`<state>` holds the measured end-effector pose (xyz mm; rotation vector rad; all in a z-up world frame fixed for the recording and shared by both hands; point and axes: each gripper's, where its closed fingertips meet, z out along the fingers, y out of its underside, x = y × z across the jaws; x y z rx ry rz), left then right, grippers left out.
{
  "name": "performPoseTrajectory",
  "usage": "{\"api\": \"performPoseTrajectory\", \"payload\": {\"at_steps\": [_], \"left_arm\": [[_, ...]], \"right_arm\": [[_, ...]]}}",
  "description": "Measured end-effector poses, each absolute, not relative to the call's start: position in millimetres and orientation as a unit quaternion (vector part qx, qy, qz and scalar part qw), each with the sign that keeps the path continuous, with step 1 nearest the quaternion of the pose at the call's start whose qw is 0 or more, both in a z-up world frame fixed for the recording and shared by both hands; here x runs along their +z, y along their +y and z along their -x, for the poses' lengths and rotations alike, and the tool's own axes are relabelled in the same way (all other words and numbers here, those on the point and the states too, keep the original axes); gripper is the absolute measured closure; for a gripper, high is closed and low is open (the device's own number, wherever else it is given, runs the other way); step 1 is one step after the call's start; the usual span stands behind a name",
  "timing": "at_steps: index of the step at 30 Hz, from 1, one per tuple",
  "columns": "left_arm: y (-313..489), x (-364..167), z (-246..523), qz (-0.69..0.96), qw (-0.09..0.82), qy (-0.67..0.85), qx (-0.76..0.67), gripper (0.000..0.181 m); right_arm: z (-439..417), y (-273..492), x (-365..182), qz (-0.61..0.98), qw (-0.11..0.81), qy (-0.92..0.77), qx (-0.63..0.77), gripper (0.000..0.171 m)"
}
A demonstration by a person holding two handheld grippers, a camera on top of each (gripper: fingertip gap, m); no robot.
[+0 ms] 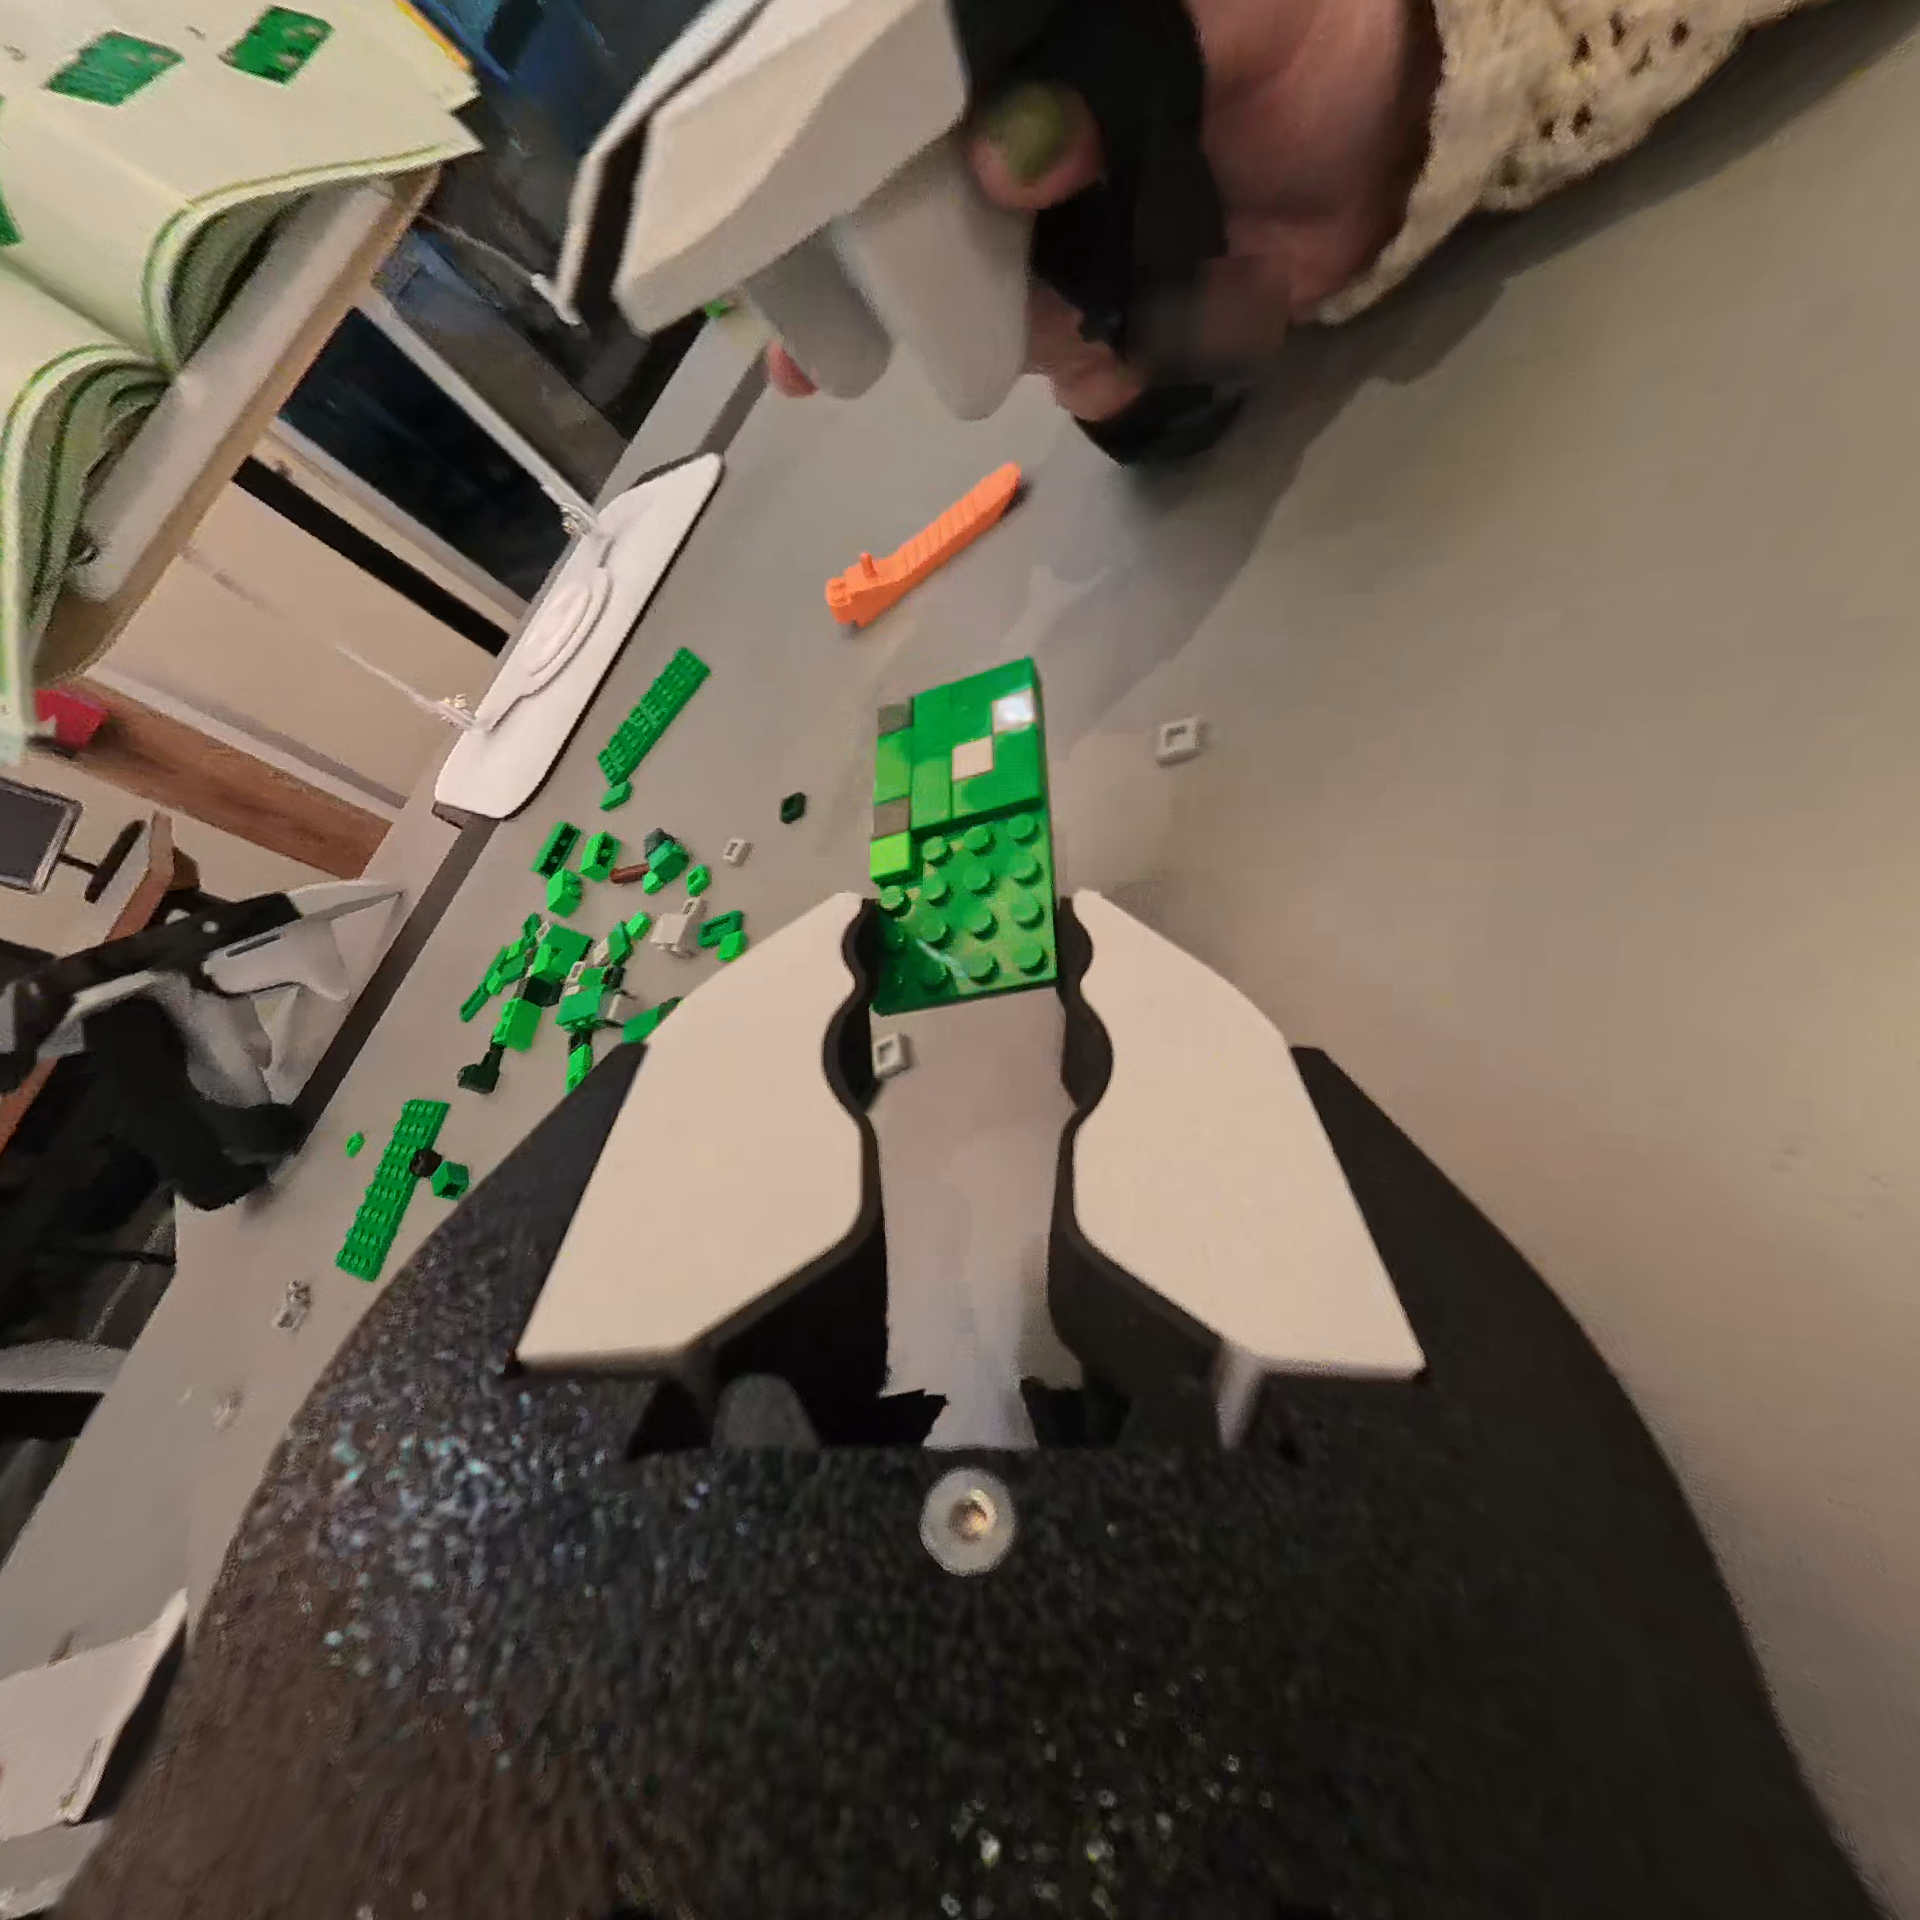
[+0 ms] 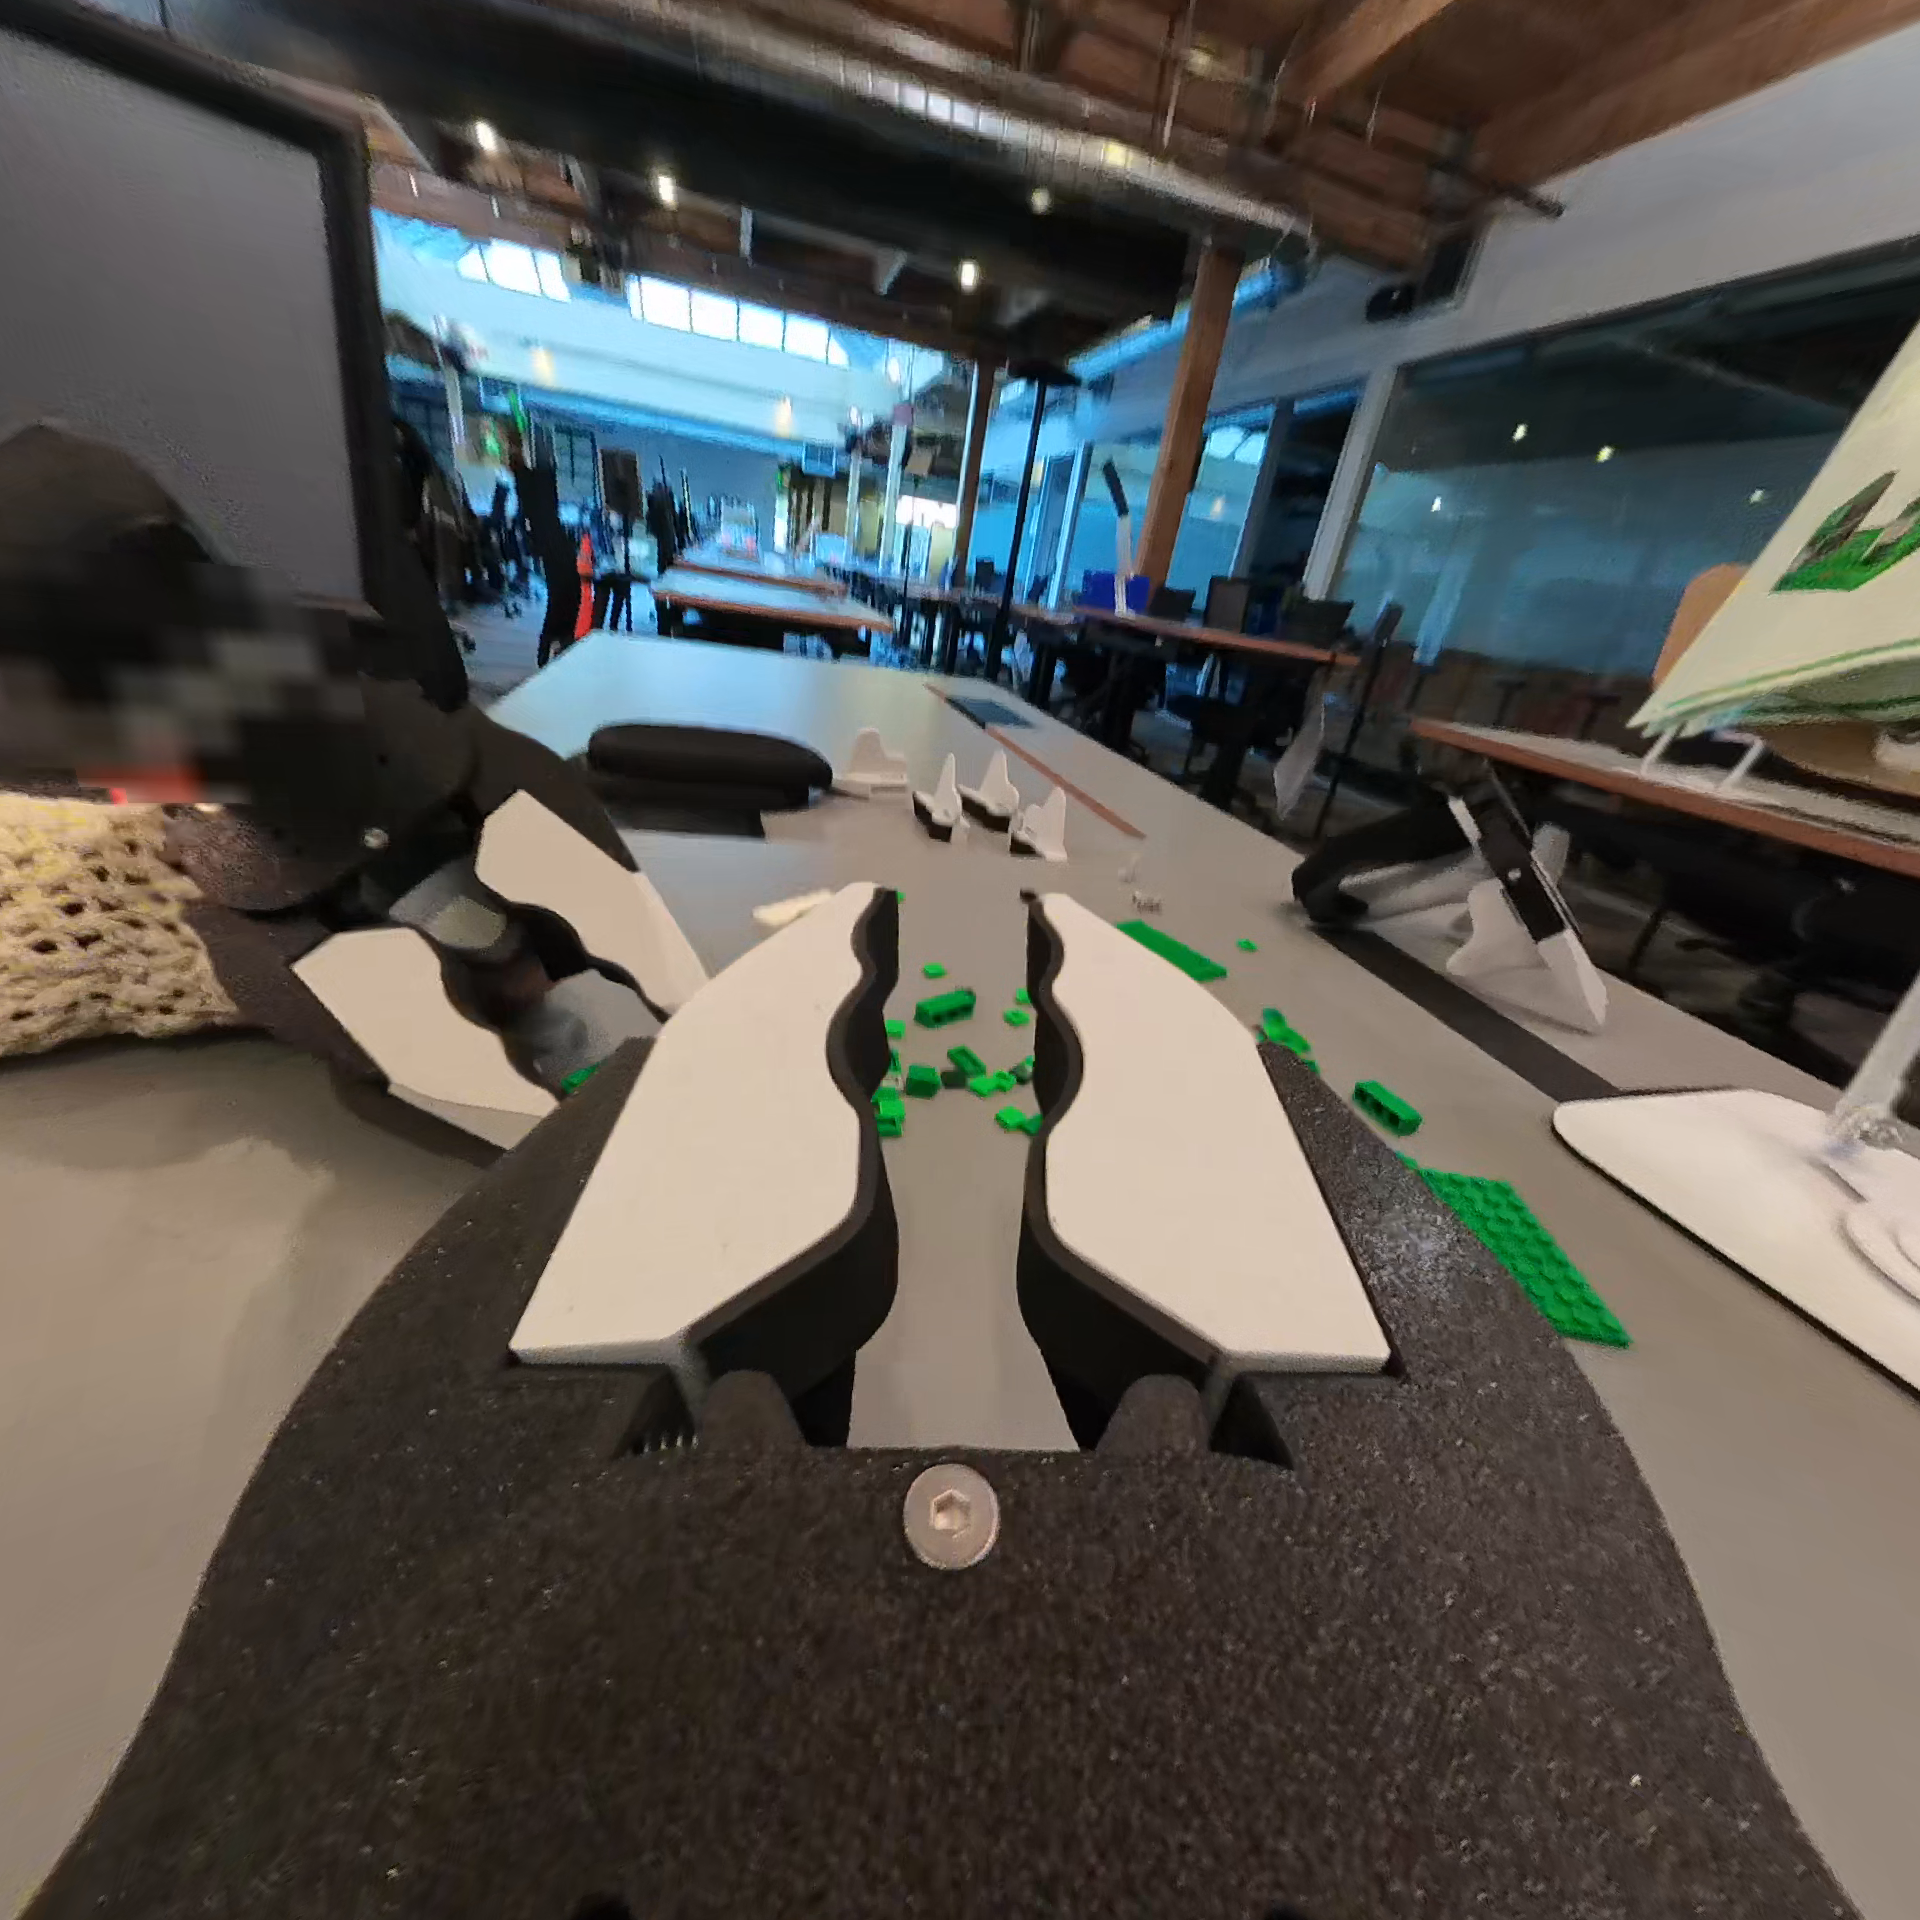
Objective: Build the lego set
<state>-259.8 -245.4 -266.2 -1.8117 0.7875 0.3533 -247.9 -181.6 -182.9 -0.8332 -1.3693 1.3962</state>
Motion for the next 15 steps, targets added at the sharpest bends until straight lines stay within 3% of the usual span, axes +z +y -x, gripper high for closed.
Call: {"api": "performPoseTrajectory", "payload": {"at_steps": [5, 10, 15], "left_arm": [[-241.0, -269.3, 251.1, 0.753, 0.533, 0.357, 0.145, 0.149], [-241.7, -268.3, 247.9, 0.741, 0.539, 0.37, 0.15, 0.149], [-243.0, -268.0, 245.9, 0.738, 0.541, 0.375, 0.151, 0.149]], "right_arm": [[287.0, -167.9, -216.2, 0.436, 0.426, -0.653, 0.449, 0.161], [347.1, -181.7, -233.6, 0.548, 0.227, -0.696, 0.405, 0.161], [398.8, -188.0, -249.5, 0.591, 0.116, -0.741, 0.298, 0.168]]}}
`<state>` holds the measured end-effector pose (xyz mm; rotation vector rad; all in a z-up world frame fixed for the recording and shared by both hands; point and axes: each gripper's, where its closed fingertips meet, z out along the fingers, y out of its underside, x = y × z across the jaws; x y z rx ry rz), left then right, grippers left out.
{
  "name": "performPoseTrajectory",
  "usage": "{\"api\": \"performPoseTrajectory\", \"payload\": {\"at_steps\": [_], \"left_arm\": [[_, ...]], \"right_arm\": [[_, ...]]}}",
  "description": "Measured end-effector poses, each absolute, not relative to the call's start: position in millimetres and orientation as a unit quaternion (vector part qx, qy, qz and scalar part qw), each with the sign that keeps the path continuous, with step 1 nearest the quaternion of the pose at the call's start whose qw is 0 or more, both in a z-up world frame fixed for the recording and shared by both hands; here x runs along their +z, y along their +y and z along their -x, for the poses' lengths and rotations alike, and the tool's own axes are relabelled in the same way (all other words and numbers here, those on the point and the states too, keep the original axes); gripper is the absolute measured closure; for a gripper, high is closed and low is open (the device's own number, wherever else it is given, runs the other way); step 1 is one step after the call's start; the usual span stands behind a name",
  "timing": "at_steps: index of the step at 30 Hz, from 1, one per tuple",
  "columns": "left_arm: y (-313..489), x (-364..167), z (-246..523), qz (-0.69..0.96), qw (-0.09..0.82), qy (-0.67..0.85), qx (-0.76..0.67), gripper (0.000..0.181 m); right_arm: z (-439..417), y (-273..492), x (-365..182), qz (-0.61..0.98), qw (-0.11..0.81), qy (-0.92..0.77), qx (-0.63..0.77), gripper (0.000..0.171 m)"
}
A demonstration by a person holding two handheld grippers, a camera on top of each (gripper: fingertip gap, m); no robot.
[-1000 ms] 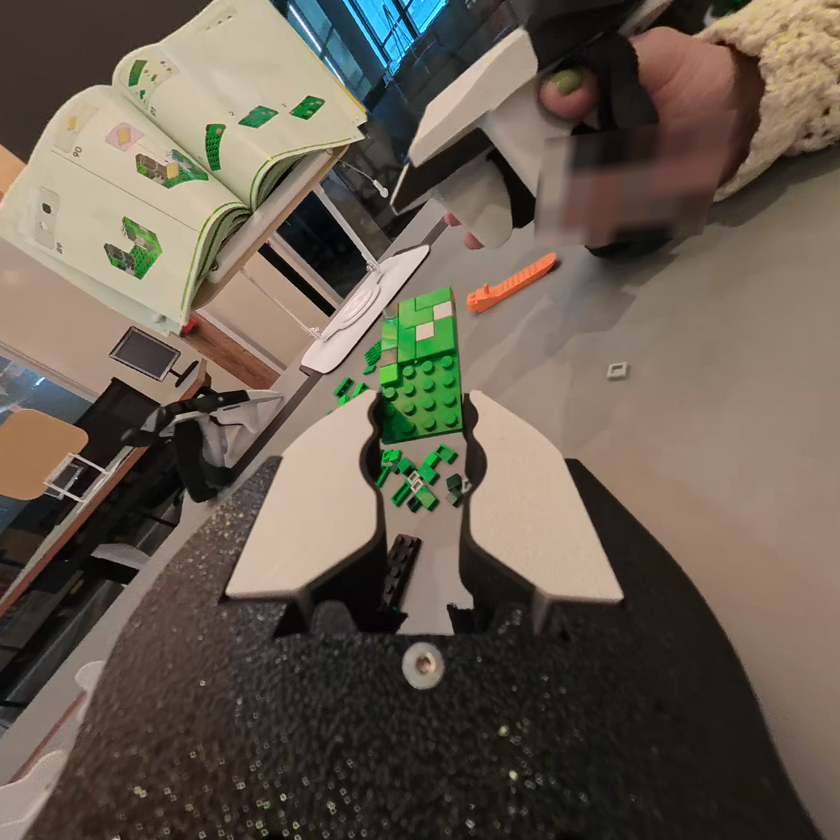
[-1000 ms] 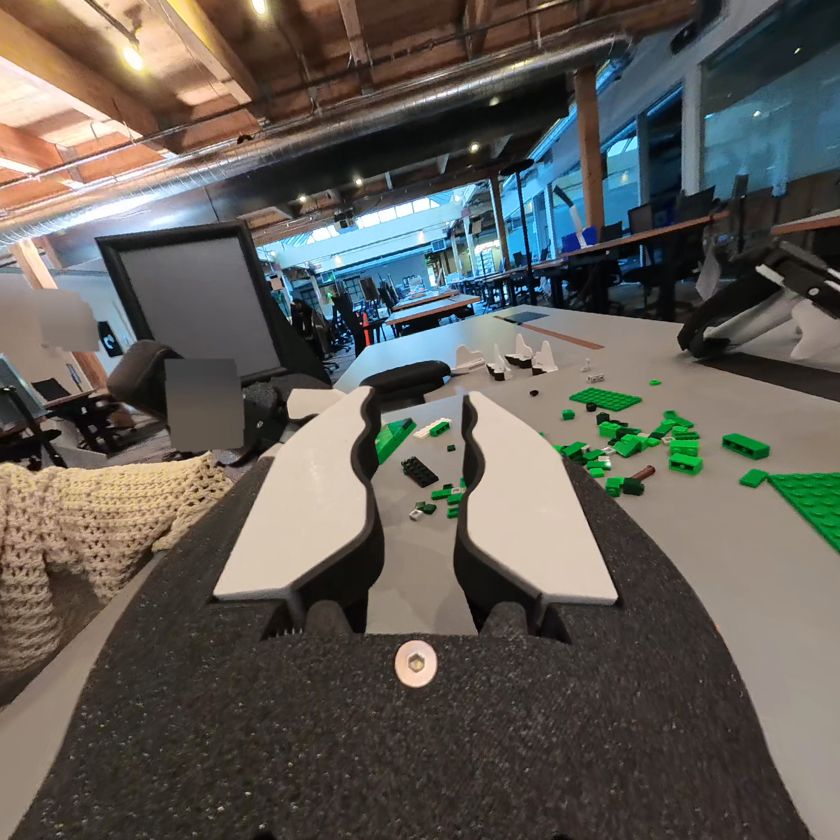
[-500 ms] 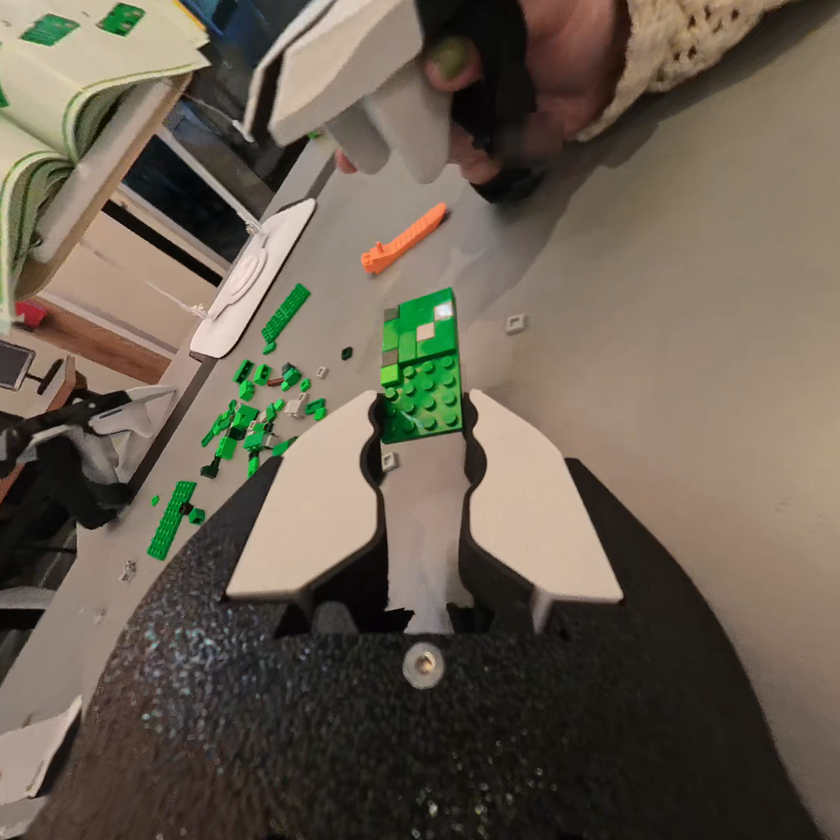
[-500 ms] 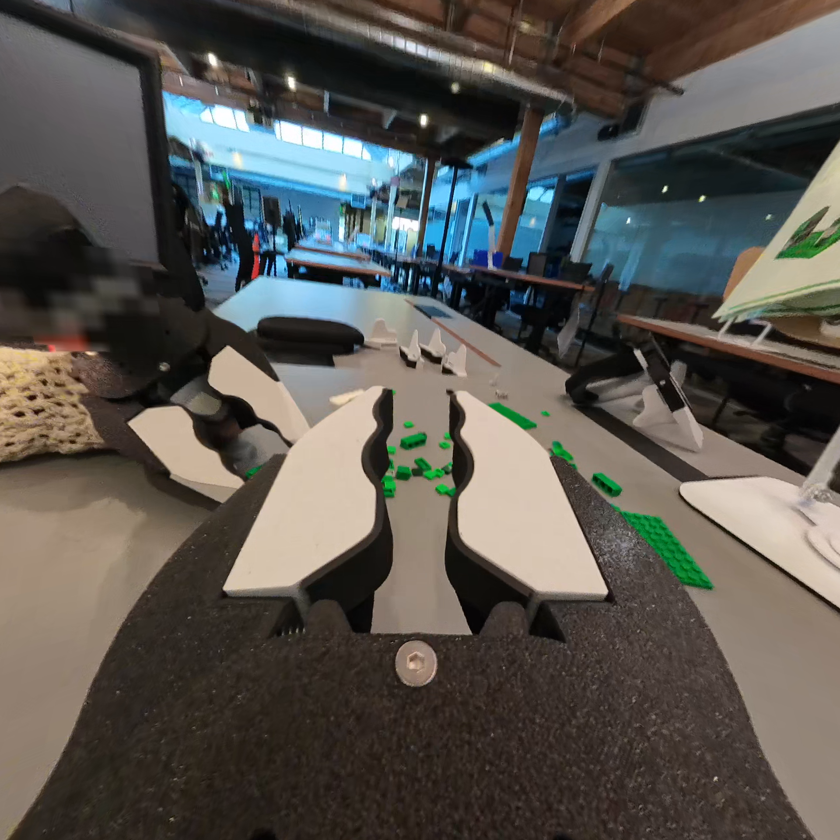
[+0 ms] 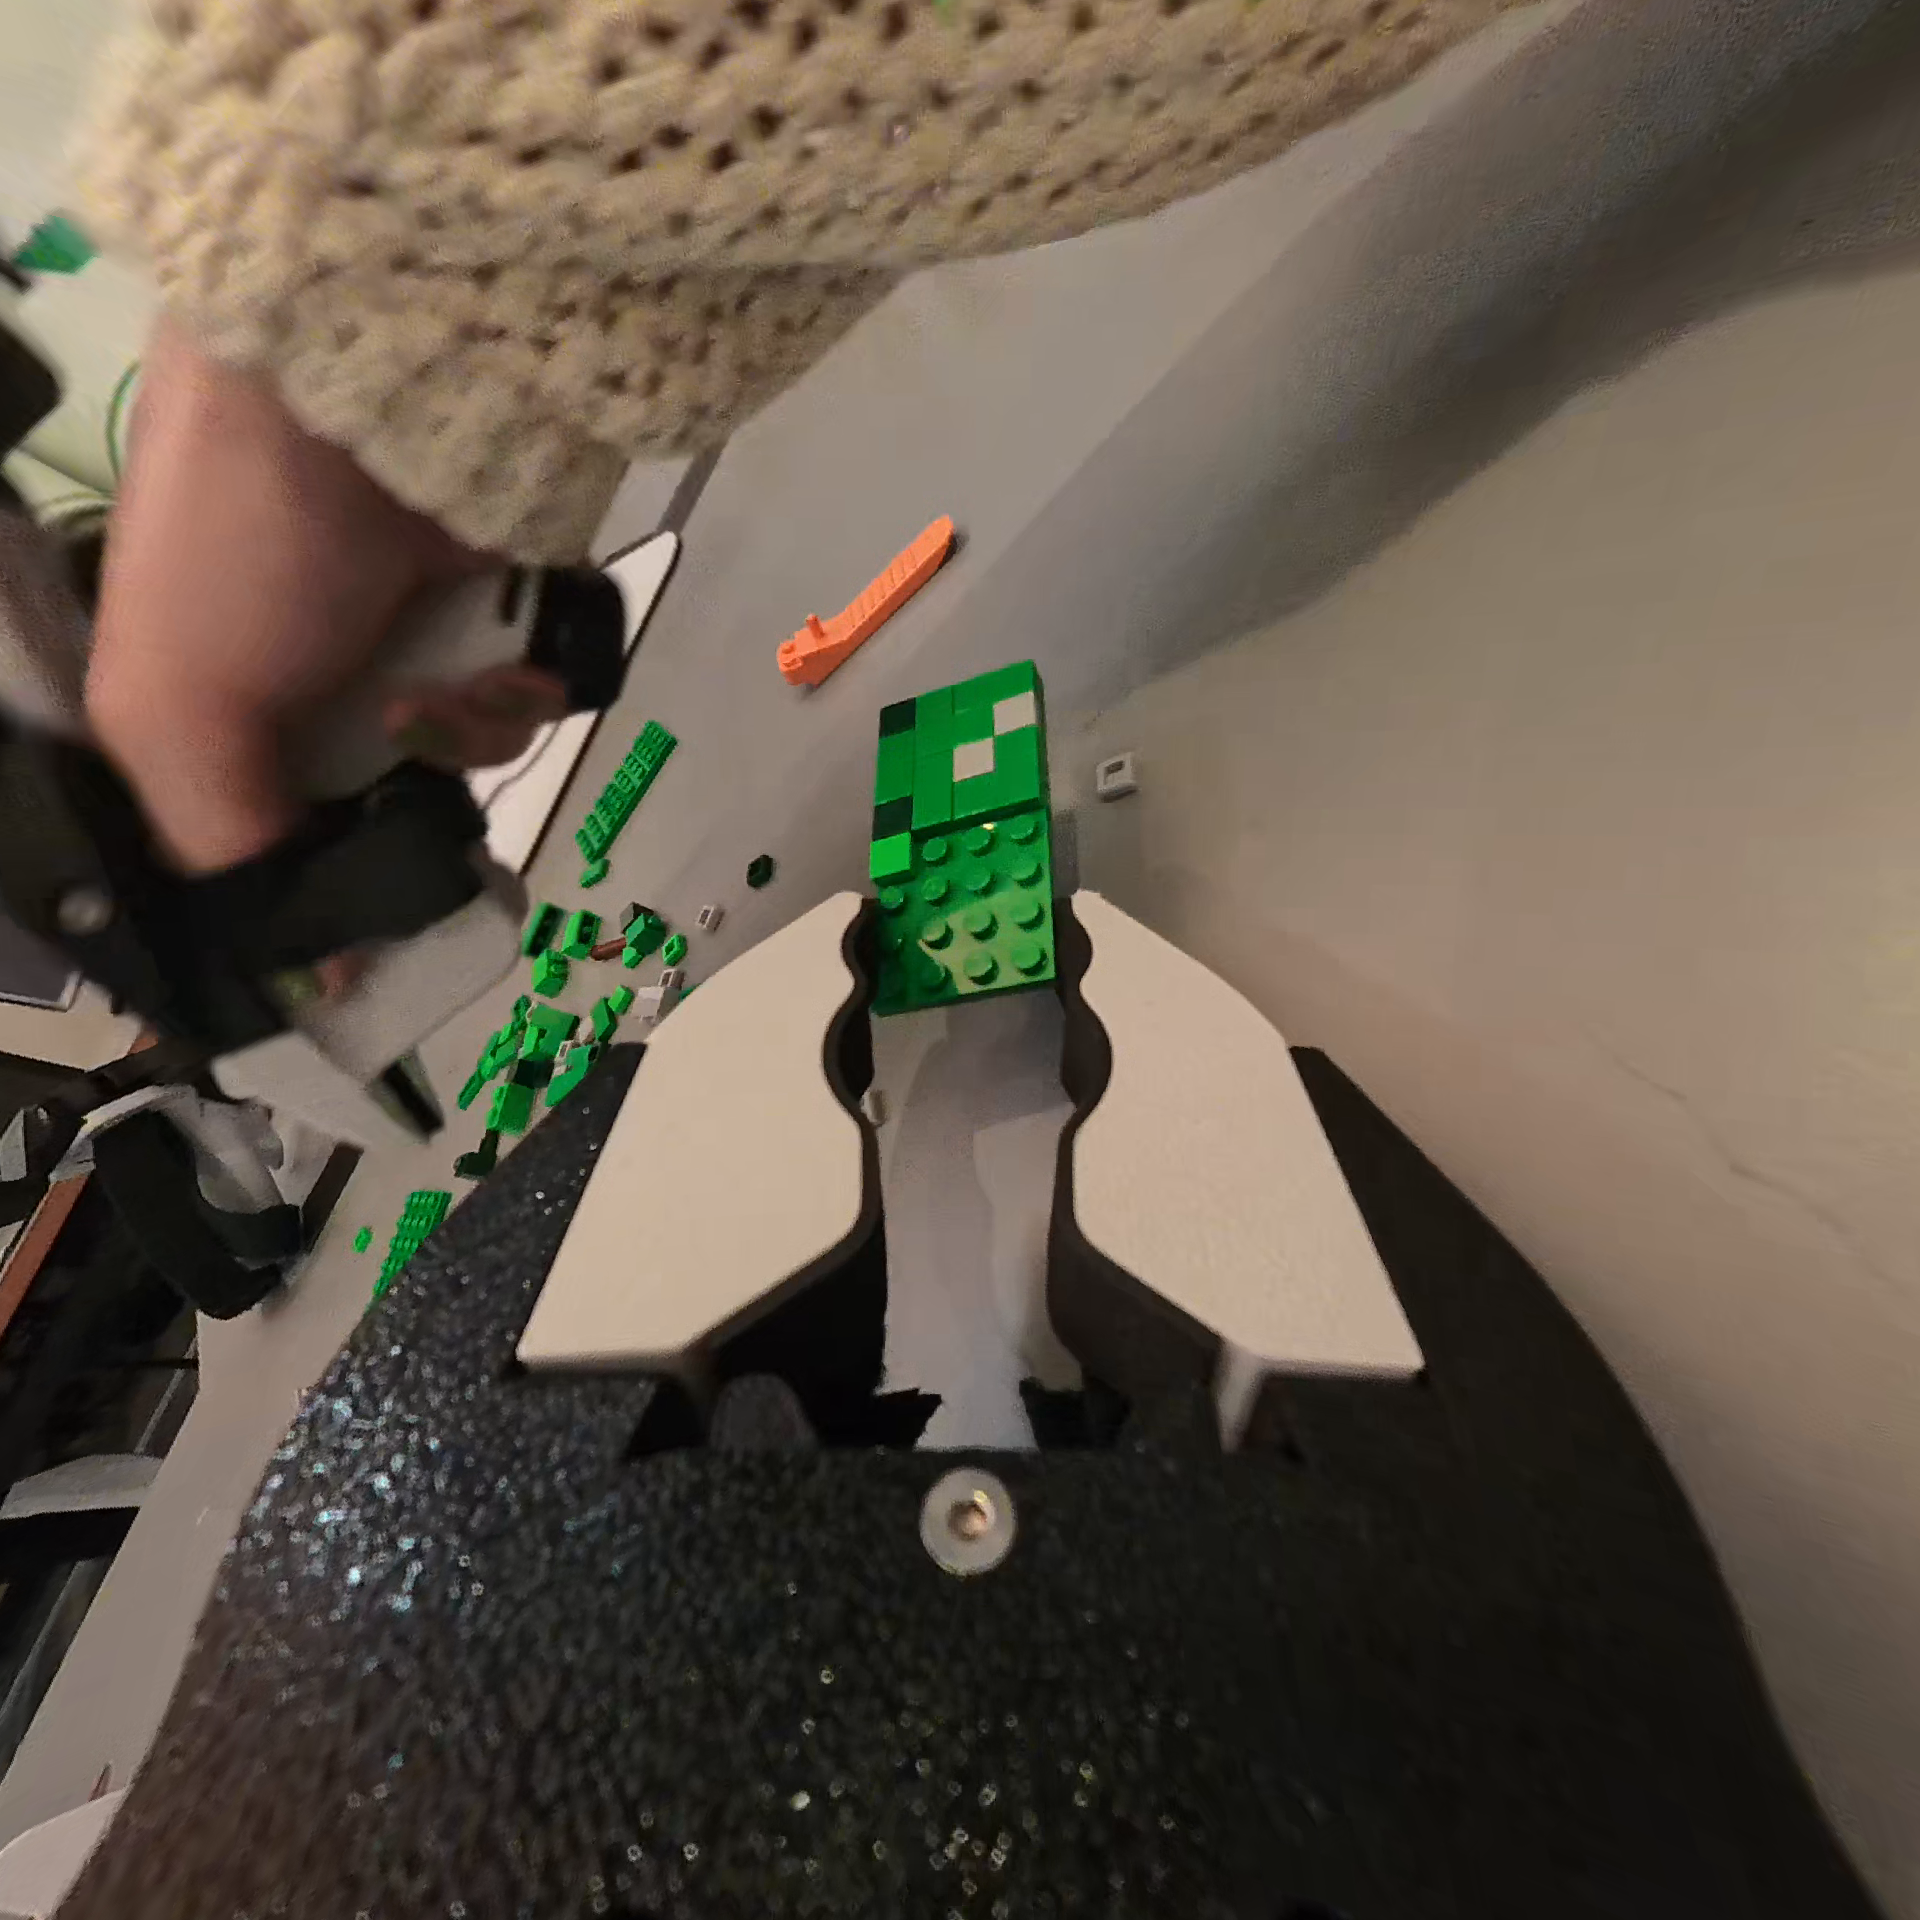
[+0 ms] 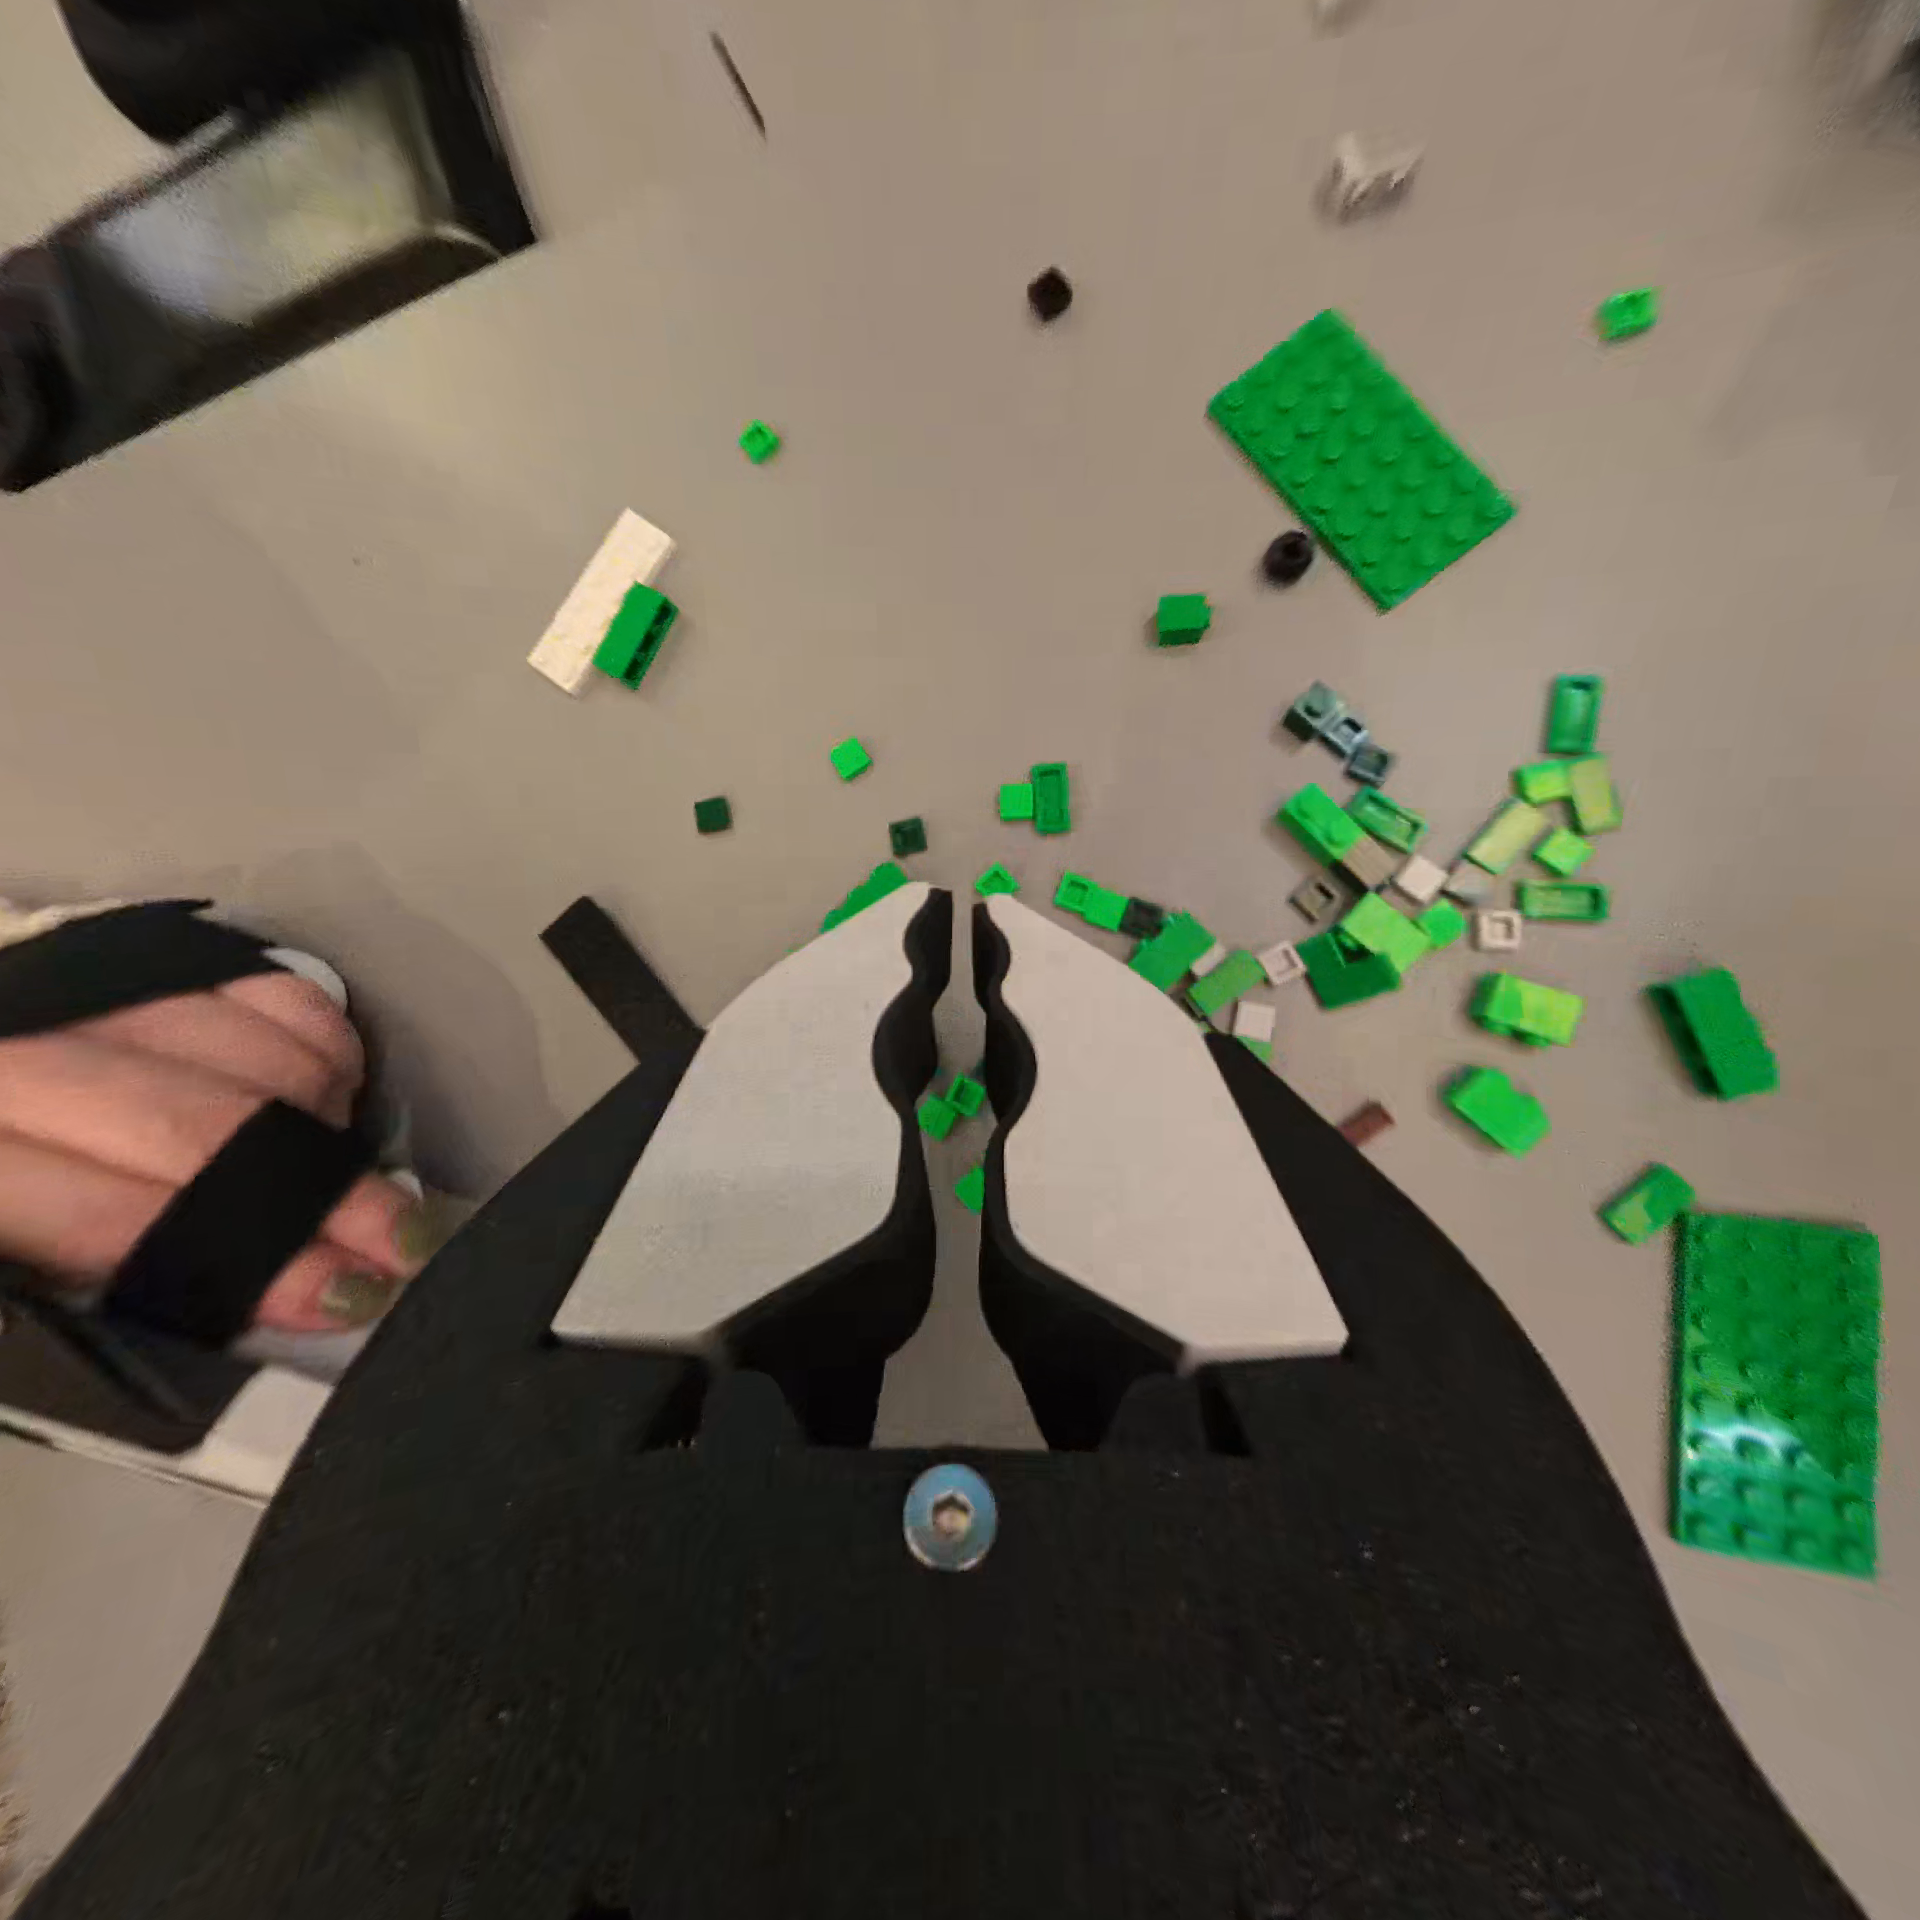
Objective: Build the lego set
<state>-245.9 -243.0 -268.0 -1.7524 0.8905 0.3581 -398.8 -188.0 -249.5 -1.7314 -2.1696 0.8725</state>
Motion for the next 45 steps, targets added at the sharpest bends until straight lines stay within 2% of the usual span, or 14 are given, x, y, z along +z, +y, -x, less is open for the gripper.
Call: {"api": "performPoseTrajectory", "payload": {"at_steps": [6, 10, 15, 17, 20, 23, 26, 37, 42, 45], "left_arm": [[-243.7, -268.0, 244.5, 0.736, 0.541, 0.378, 0.153, 0.149], [-243.6, -268.1, 243.6, 0.737, 0.541, 0.377, 0.149, 0.149], [-245.2, -268.2, 234.8, 0.727, 0.541, 0.396, 0.151, 0.149], [-245.3, -268.3, 234.2, 0.725, 0.541, 0.398, 0.151, 0.149], [-245.2, -268.2, 234.3, 0.727, 0.542, 0.395, 0.145, 0.149], [-245.2, -268.2, 233.9, 0.727, 0.542, 0.396, 0.145, 0.149], [-245.1, -268.1, 234.1, 0.728, 0.543, 0.394, 0.142, 0.149], [-244.7, -268.2, 234.5, 0.73, 0.541, 0.392, 0.141, 0.149], [-243.6, -268.6, 236.6, 0.735, 0.538, 0.387, 0.142, 0.149], [-243.5, -268.7, 236.8, 0.735, 0.537, 0.388, 0.147, 0.149]], "right_arm": [[397.3, -206.2, -272.4, 0.554, -0.032, -0.809, 0.194, 0.17], [386.9, -202.1, -279.8, 0.43, 0.009, -0.894, 0.126, 0.167], [367.4, -218.1, -276.2, 0.401, -0.053, -0.906, 0.129, 0.167], [360.1, -214.8, -279.7, 0.413, -0.07, -0.903, 0.098, 0.167], [372.2, -188.4, -280.9, 0.468, -0.018, -0.883, 0.036, 0.168], [383.5, -181.5, -279.7, 0.599, -0.041, -0.797, 0.068, 0.168], [378.6, -173.4, -288.2, 0.639, -0.067, -0.765, 0.053, 0.164], [374.5, -171.9, -291.3, 0.637, -0.06, -0.768, 0.008, 0.163], [374.3, -171.4, -296.7, 0.639, -0.058, -0.767, -0.006, 0.155], [376.3, -168.2, -297.4, 0.641, -0.049, -0.766, -0.01, 0.163]]}}
